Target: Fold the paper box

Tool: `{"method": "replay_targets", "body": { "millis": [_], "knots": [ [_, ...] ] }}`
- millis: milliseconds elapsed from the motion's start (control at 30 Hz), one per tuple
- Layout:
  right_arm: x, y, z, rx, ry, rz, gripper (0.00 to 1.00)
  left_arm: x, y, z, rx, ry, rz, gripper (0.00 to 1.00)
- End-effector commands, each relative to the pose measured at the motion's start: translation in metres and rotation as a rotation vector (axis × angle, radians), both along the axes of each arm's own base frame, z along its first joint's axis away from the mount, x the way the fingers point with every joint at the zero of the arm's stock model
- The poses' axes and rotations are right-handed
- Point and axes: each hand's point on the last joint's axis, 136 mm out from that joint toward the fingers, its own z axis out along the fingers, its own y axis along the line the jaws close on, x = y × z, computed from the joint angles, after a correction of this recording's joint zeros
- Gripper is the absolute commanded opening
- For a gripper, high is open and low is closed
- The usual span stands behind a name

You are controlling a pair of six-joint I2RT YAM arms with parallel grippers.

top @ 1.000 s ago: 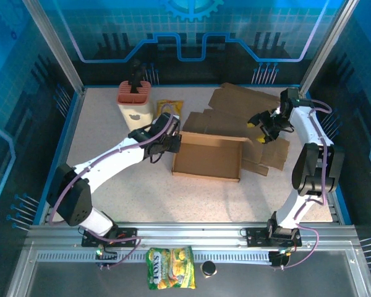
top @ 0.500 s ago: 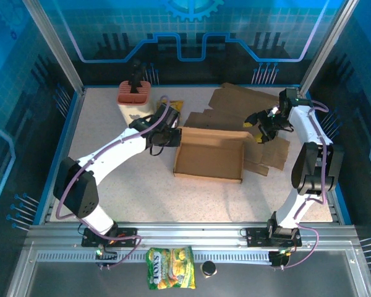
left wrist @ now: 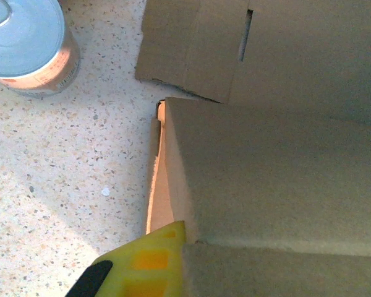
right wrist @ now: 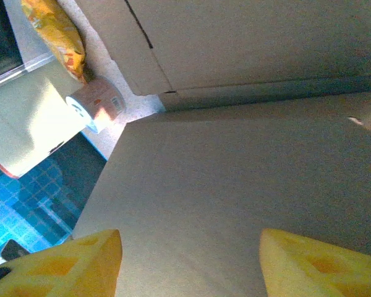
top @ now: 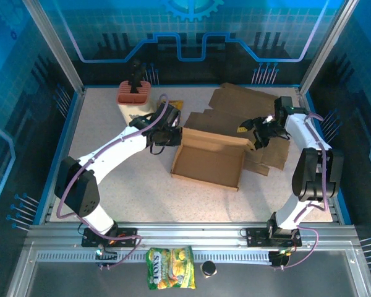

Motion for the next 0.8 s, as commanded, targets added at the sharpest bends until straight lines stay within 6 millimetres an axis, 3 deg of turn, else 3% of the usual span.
{"method": "replay_targets", "body": {
  "millis": [0,400,767],
  "knots": [
    [0.001,0.016,0.019,0.061,-0.026,0.004,0.61,0.000,-0.011,0.010,-0.066,0.033,0.007,0.00],
    [0.001,-0.036,0.022,-0.050,-0.045,-0.018,0.62,0.010,-0.001,0.034,-0.037,-0.003,-0.007,0.00],
    [-0.002,-0.021,0.019,0.065,-0.024,-0.055,0.62,0.014,-0.003,0.035,-0.052,0.000,0.000,0.00]
  ]
}}
